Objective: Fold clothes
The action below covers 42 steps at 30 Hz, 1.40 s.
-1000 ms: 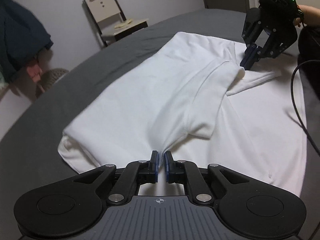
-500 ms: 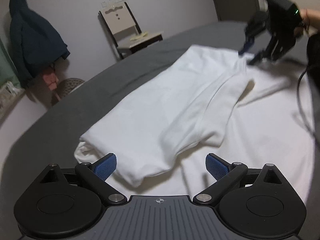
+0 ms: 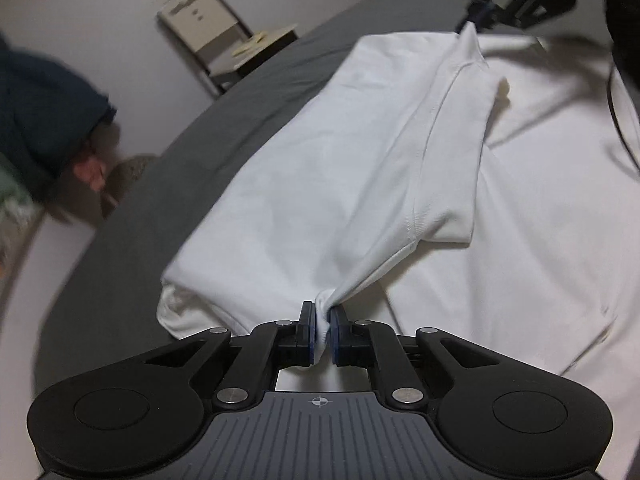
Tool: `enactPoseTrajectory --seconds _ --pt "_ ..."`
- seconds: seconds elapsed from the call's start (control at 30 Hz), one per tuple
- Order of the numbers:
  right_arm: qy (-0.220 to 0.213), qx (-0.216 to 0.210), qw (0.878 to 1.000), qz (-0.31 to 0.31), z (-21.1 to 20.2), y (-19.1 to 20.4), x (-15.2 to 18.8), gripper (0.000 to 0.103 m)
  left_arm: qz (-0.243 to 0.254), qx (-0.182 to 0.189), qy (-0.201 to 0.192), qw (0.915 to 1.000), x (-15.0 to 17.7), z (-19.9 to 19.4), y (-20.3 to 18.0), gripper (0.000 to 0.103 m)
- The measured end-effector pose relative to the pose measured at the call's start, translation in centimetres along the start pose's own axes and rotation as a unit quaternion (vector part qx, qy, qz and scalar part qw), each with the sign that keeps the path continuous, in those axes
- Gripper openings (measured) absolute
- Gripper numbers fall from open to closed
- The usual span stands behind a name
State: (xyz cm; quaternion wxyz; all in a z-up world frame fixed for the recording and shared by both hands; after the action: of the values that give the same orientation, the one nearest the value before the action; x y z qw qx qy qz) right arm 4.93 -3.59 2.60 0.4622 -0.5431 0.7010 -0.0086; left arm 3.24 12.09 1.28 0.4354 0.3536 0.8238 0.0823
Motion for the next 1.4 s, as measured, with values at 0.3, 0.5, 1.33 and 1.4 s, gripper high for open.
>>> enactPoseTrajectory --seconds 0.3,0.5,1.33,1.4 --pt "-0.001 -0.054 0.996 0.075 -0.2 -0.1 0.9 0.046 -0.115 0.026 -0.034 0.9924 2.0 -1.5 1.5 0.027" --pt "-0.149 -0.056 0.936 0.314 -3.2 -6.8 0.2 0.086 -0.255 0.011 -0.104 0.9613 3.4 -3.7 5.8 0.100" --pt "0.003 -0.173 0.874 0.453 12.9 -16.3 4.3 0.041 -0.518 0.043 -0.029 0.8537 7.4 12.3 17.7 0.042" --pt "-0.001 -0.190 0.867 0.460 12.8 -16.2 4.4 0.022 -0.511 0.051 -0.031 0.8576 7.4 12.4 17.1 0.030"
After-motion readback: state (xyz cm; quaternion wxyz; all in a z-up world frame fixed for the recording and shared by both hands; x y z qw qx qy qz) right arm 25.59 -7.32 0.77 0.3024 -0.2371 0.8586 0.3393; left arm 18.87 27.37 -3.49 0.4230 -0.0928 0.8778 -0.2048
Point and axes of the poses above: each gripper's, at about its wrist camera, not at the fingertips, and z roughly the way its jaws point, y to its left, x to its underside, the point moved 8 cm from there along z, roughly the way its jaws point, and after that the axes turned 9 degrees about -y, right-handed, at the moved point
